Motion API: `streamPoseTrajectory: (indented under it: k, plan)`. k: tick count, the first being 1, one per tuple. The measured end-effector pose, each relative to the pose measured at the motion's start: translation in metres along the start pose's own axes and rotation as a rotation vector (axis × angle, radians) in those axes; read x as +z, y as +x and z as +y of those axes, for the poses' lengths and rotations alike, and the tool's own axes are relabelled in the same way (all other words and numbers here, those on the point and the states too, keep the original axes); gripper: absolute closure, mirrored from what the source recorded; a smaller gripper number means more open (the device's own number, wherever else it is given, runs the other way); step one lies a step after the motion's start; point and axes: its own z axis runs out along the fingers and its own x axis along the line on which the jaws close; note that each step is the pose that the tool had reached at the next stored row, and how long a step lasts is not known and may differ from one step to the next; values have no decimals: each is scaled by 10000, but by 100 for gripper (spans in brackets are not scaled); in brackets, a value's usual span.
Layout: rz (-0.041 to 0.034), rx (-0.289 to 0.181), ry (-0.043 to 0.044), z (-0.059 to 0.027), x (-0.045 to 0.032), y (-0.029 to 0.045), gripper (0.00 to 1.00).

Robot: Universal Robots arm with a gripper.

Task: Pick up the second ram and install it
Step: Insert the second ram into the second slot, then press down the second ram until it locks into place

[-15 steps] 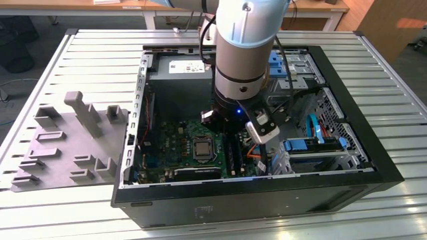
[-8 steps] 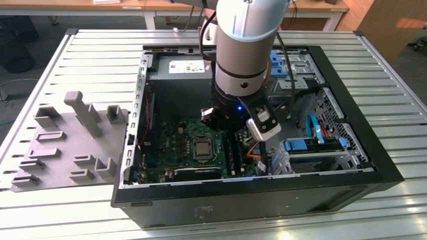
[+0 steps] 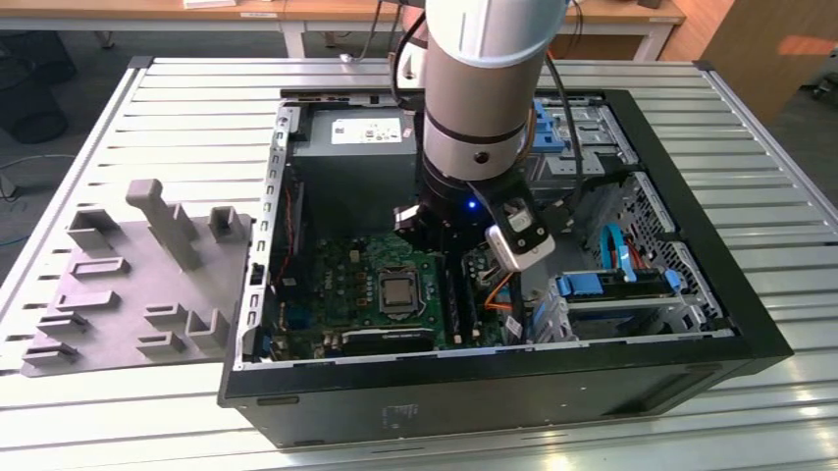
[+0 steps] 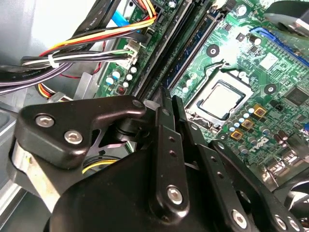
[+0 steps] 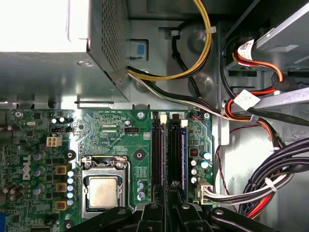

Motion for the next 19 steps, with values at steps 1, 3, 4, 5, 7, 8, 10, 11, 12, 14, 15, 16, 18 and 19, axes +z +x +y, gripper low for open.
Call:
streamPoseTrajectory:
  k: [1,3,4,5,7,8,10,11,12,14,15,16,18,19]
  plan:
    - [0,0,0,0,0,0,81]
    - [0,0,1,0,-1,0,81]
    - [1,0,2,0,-1,0,81]
    - [1,0,2,0,-1,0,81]
    - [0,0,1,0,-1,0,81]
    - [0,0,1,0,-1,0,83]
    - [1,0,2,0,-2,0,89]
    - [1,0,2,0,-2,0,89]
    - [1,0,2,0,-2,0,89]
    - [1,0,2,0,-2,0,89]
    - [1,0,2,0,-2,0,89]
    - [0,0,1,0,-3,0,89]
    - [1,1,2,0,-5,0,89]
    - [1,0,2,0,-5,0,89]
